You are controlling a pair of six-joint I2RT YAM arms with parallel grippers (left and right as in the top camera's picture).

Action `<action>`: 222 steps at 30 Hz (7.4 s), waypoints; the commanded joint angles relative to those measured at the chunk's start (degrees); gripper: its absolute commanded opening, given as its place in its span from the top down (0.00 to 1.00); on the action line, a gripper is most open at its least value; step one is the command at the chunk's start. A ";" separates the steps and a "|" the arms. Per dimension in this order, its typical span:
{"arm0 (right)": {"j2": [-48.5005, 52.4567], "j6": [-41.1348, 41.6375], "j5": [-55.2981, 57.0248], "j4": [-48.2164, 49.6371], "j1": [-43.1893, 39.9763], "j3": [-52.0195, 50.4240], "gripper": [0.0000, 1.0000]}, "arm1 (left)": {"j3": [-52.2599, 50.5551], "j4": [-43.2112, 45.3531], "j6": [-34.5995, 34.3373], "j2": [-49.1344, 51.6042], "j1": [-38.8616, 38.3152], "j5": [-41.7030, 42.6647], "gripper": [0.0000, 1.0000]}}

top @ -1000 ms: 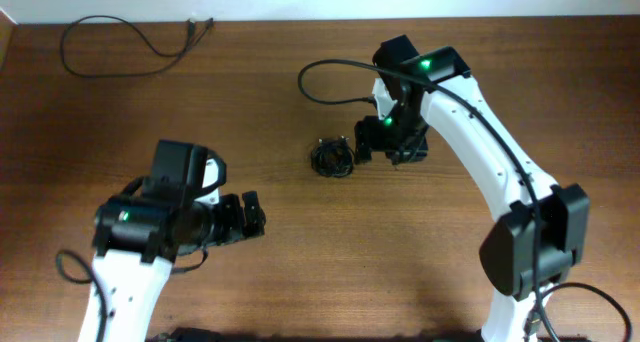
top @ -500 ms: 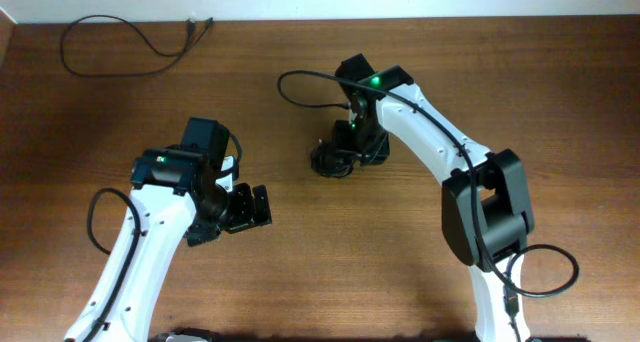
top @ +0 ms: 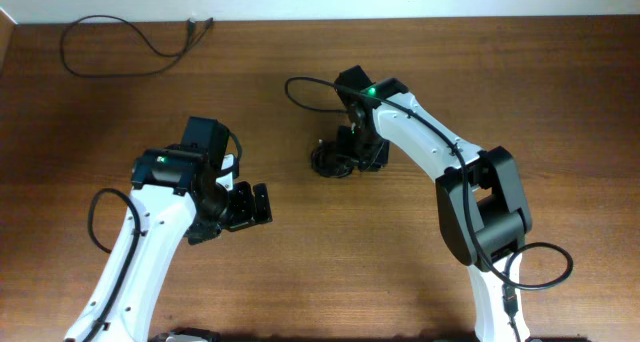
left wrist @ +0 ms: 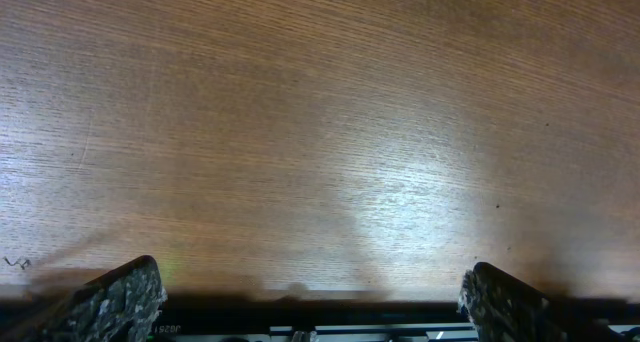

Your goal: Untangle cables

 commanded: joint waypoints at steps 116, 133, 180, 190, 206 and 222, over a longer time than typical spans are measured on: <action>-0.55 -21.66 10.84 12.52 13.86 -4.07 0.57 | -0.13 3.10 -0.35 0.20 -0.17 -0.61 0.01; -3.04 -19.54 6.95 -18.58 10.05 30.47 0.96 | -0.13 3.04 -0.33 0.20 -0.17 -0.59 0.01; -18.71 -10.95 -5.38 -28.61 4.85 64.00 0.96 | -0.13 3.85 -0.31 0.20 -0.17 5.55 0.01; -18.58 -10.95 -8.33 -33.05 4.85 63.98 0.96 | -0.11 24.35 -2.67 0.20 -0.04 34.40 0.01; -18.58 -10.95 -18.40 -34.03 4.85 63.78 0.96 | -0.11 41.86 -5.75 0.20 0.57 53.90 0.01; -18.58 -10.99 -17.94 -36.06 4.83 63.78 0.96 | -0.11 25.35 -10.40 0.20 0.57 0.37 0.51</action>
